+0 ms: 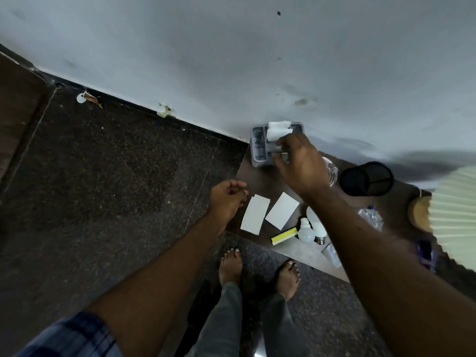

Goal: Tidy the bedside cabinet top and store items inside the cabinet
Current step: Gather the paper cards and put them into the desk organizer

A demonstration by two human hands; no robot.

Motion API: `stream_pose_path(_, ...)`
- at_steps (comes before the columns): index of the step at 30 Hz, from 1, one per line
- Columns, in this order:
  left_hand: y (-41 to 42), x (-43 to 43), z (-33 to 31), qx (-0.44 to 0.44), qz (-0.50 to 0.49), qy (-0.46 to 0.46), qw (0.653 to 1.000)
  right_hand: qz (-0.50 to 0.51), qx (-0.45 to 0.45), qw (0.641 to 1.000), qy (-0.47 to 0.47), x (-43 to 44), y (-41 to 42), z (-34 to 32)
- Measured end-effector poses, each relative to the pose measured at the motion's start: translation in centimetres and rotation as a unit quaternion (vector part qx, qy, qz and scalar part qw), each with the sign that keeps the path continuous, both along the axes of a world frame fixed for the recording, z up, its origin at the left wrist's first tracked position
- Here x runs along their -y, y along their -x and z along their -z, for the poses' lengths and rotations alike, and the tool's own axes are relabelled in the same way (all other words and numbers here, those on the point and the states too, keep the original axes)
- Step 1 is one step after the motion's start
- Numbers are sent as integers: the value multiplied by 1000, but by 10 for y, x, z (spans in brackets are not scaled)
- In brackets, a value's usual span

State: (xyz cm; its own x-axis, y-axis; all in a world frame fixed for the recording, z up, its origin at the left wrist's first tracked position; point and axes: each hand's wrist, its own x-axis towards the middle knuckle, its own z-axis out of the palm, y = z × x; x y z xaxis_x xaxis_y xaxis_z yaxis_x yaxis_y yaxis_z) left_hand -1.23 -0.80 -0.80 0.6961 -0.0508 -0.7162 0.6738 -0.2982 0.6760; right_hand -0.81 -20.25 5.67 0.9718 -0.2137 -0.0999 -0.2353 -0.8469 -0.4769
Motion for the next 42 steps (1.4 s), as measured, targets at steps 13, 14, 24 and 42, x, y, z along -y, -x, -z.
stream_pose_path(13,8,-24,29,17,80,-108,991,1,-179,984,5,-60,83,66)
stream_pose_path(14,9,-27,32,21,84,-111,990,-4,-195,981,10,-64,87,69)
stream_pose_path(24,6,-35,42,43,96,-114,988,-16,-258,966,22,-92,92,84)
stream_pose_path(42,-10,-58,59,-22,124,-101,987,-28,-260,965,-7,-132,48,97)
